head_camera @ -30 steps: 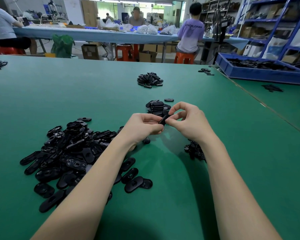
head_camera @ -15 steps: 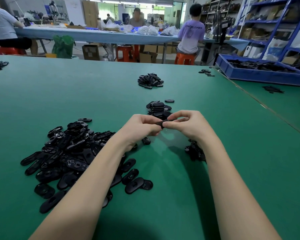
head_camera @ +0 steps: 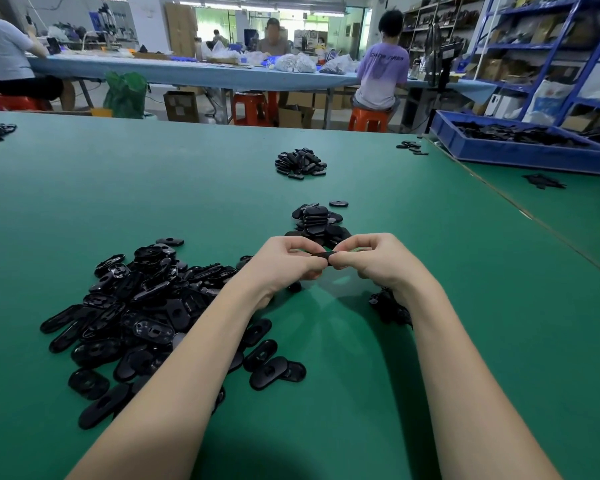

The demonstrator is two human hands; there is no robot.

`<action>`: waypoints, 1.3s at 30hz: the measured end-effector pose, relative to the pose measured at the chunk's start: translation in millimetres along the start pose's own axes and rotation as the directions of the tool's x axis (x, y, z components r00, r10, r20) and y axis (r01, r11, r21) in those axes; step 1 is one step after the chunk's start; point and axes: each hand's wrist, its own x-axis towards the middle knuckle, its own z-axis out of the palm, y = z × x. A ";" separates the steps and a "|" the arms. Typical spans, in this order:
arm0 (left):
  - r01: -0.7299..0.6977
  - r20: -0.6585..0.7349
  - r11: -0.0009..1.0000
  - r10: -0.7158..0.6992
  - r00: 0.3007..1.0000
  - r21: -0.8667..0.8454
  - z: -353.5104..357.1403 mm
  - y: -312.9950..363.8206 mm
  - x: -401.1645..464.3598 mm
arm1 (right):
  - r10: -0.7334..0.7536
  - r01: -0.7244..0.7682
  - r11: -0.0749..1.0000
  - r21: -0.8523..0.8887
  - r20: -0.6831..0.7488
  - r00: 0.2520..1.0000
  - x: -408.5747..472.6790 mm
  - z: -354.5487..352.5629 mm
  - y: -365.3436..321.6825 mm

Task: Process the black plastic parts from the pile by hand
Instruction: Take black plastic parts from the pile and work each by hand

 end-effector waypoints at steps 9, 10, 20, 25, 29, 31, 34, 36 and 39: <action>-0.018 -0.053 1.000 0.019 0.998 0.011 2.3 -4.4 3.3 | -0.066 0.062 0.997 -0.046 -0.075 0.995 5.9 5.7 3.5; -0.017 -0.061 1.000 0.017 0.998 0.014 3.3 -4.9 3.8 | -0.069 0.065 0.996 -0.052 -0.079 0.994 6.2 5.7 3.7; -0.064 -0.050 0.995 0.068 0.996 0.076 2.0 -3.4 1.7 | -0.135 0.136 0.991 0.007 -0.058 0.989 1.9 7.0 7.4; -0.227 0.012 0.945 0.231 0.973 0.236 -10.3 -1.6 2.6 | -0.035 0.037 0.985 0.171 -0.019 0.999 -3.4 -0.9 8.3; -0.321 -0.006 0.819 0.368 0.930 0.475 -8.9 -8.7 5.4 | -0.007 0.007 0.988 0.152 -0.001 1.000 -5.9 -0.8 7.5; -0.319 -0.021 0.781 0.390 0.921 0.537 -9.4 -11.9 7.9 | 0.004 -0.001 0.992 0.126 -0.022 1.000 -5.7 -0.5 7.9; -0.282 -0.105 0.768 0.411 0.906 0.575 -11.2 -13.5 14.2 | 0.006 0.000 0.993 0.118 -0.054 0.999 -3.5 -2.6 10.1; -0.250 -0.200 0.778 0.431 0.880 0.576 -11.9 -10.0 21.8 | 0.000 0.006 0.993 0.117 -0.052 0.999 -2.8 -3.7 11.0; -0.219 -0.293 0.790 0.447 0.845 0.572 -10.7 3.8 41.2 | -0.003 0.007 0.994 0.109 -0.031 1.000 -3.7 -3.6 10.9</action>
